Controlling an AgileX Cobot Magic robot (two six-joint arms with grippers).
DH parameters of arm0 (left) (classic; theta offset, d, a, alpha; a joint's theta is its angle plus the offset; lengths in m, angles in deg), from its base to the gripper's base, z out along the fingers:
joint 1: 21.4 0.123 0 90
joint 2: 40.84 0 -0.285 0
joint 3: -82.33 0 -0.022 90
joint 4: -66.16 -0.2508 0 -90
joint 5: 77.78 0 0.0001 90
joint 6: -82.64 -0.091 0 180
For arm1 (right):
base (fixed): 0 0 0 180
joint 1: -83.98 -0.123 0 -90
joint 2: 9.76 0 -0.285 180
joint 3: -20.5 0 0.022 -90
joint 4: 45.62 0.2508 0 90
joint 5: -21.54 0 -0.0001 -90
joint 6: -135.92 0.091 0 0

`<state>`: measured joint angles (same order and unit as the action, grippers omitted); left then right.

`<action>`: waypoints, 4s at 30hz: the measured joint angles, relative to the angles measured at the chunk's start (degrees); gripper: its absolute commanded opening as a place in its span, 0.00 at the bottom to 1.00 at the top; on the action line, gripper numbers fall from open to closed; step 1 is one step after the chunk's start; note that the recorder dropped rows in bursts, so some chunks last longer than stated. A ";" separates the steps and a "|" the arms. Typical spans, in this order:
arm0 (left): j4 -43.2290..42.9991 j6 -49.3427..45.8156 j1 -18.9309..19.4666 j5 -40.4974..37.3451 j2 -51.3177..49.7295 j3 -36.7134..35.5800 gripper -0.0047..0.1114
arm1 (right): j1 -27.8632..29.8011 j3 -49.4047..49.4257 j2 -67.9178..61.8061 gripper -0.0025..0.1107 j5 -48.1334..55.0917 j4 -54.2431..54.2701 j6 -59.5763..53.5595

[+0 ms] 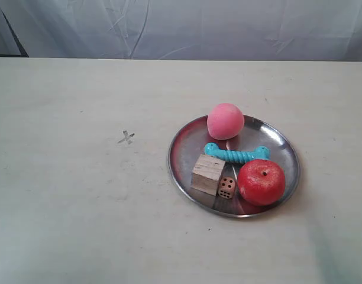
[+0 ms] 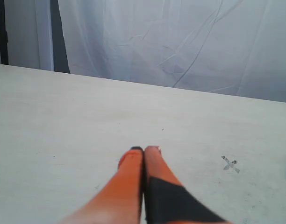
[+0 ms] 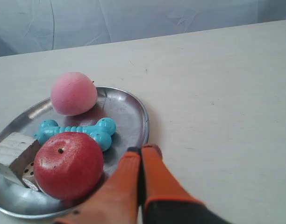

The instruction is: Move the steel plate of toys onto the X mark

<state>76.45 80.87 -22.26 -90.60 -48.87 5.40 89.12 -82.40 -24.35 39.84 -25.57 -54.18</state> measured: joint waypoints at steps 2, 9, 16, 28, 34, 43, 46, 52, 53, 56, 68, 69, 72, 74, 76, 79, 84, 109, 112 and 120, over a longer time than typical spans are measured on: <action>0.00 0.00 0.00 0.00 0.00 0.00 0.04 | 0.00 0.00 0.00 0.02 0.00 0.00 0.00; 0.00 0.00 0.00 0.00 0.00 0.00 0.04 | 0.00 0.00 0.00 0.02 0.00 0.00 0.00; 0.00 0.00 0.00 0.00 0.00 0.00 0.04 | 0.00 0.00 0.00 0.02 0.00 0.00 0.00; 20.33 0.13 0.00 10.95 0.00 0.00 0.04 | 0.00 0.00 0.00 0.02 0.00 0.00 0.00; 28.24 1.15 0.00 17.69 0.00 0.00 0.04 | 0.00 0.00 0.00 0.02 0.00 0.00 0.00; 34.66 6.51 0.00 19.49 0.00 0.39 0.04 | 0.00 0.00 0.00 0.02 -0.11 0.00 0.00; 33.04 6.87 0.00 16.35 0.00 3.56 0.04 | 0.00 0.00 0.00 0.02 -0.11 0.00 0.00; 24.88 7.09 0.00 13.26 -13.19 14.65 0.04 | 0.00 0.00 0.00 0.02 -7.29 13.28 0.18; 23.67 7.09 0.00 12.22 -16.79 16.43 0.04 | 0.00 0.00 0.00 0.02 -8.21 17.54 0.31; 21.67 6.06 0.00 6.88 -27.83 22.32 0.04 | 0.00 0.00 0.00 0.02 -13.72 25.83 0.55; 46.45 -34.79 -0.10 -21.92 -66.58 44.86 0.04 | 0.00 0.00 0.00 0.02 -24.80 35.81 2.39; 48.15 -37.15 -0.10 -22.92 -69.08 45.92 0.04 | 0.00 0.00 0.00 0.01 -24.23 35.81 2.39; 50.64 -40.38 -0.10 -26.46 -76.07 48.83 0.04 | 0.00 -0.36 -0.12 0.01 -22.59 35.81 2.39; 51.30 -41.03 -0.10 -28.79 -81.07 50.97 0.04 | 0.00 -3.19 -2.32 0.01 -20.20 35.59 2.21; 51.87 -41.31 -0.10 -31.02 -86.32 53.22 0.04 | 0.00 -8.33 -7.61 0.01 -17.99 32.86 1.04; 53.09 -41.51 -0.10 -31.96 -94.16 56.60 0.04 | 0.19 -20.64 -26.67 0.01 -15.66 23.05 0.01; 54.08 -41.91 -0.10 -34.76 -98.75 58.32 0.04 | 2.68 -45.18 -59.62 0.01 -6.66 3.24 -0.20; 43.22 -38.69 -10.91 -40.16 -111.55 69.78 0.47 | 5.52 -59.28 -96.14 0.16 35.43 3.77 1.98; 41.96 -37.24 -10.91 -40.04 -113.07 73.69 0.47 | 5.52 -56.06 -96.00 0.40 33.27 4.78 -0.16; 36.55 -32.79 -13.50 -39.93 -117.72 82.20 0.47 | 5.52 -54.03 -96.00 0.57 29.07 7.67 -1.76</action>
<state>112.99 48.08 -35.77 -130.53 -166.59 87.61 94.64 -136.43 -120.36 68.91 -17.90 -55.94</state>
